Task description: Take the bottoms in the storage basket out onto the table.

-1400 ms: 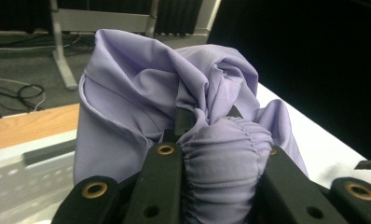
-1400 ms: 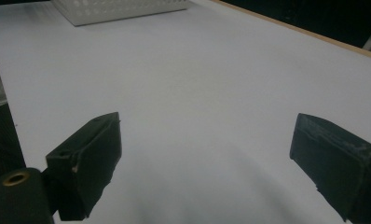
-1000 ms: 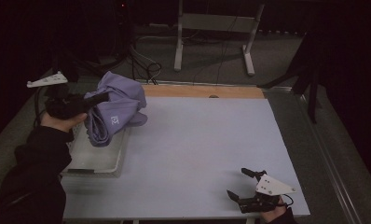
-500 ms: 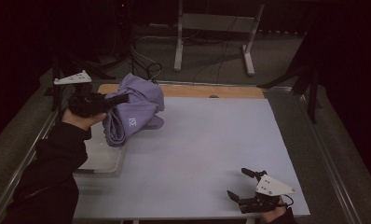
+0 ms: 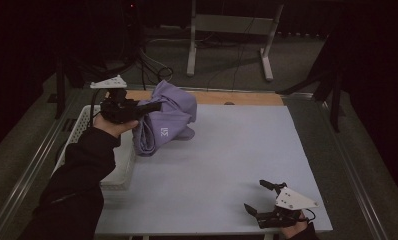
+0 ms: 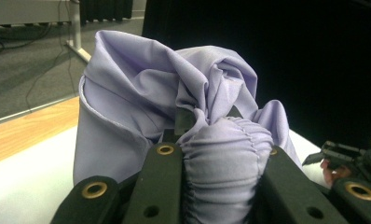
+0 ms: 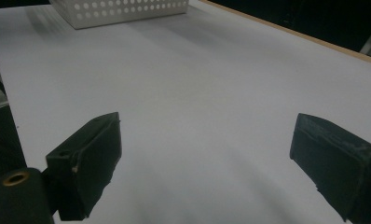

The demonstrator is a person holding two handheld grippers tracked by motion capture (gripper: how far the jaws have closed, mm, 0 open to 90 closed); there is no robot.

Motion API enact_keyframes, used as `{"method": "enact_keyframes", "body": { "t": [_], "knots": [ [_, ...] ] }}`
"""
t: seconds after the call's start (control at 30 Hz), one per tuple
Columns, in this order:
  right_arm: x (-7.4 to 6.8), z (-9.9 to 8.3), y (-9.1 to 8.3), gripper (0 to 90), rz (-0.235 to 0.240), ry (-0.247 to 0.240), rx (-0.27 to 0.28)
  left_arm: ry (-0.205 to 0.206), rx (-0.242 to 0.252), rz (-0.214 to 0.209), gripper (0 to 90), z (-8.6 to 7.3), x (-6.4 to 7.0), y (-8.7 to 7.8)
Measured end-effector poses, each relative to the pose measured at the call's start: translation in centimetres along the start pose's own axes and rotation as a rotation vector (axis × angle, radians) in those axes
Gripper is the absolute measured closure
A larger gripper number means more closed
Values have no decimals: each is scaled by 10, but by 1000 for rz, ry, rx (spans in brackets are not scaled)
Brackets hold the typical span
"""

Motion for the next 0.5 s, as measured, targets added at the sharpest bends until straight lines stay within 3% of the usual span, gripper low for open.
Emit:
{"method": "enact_keyframes", "body": {
  "t": [0.1, 0.2, 0.5],
  "knots": [
    [0, 0, 0, 90, 0, -2, 0, 6, -3, -6, 809, 0, 2, 3],
    [0, 1, -1, 90, 1, 2, 7, 11, -22, -22, 808, 3, 10, 21],
    [1, 4, -3, 90, -10, -1, 32, 16, -32, -34, 808, 6, 21, 50]
  ]
}}
Point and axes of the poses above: each handheld gripper's, and its own axes: y roughly forward along the jaws, z roughly out of its top, x roughly to its right, the point moved 7 cm from there along y, roughly forward along the jaws, and after that the axes turned 8 degrees about z, right-handed, at the moved point
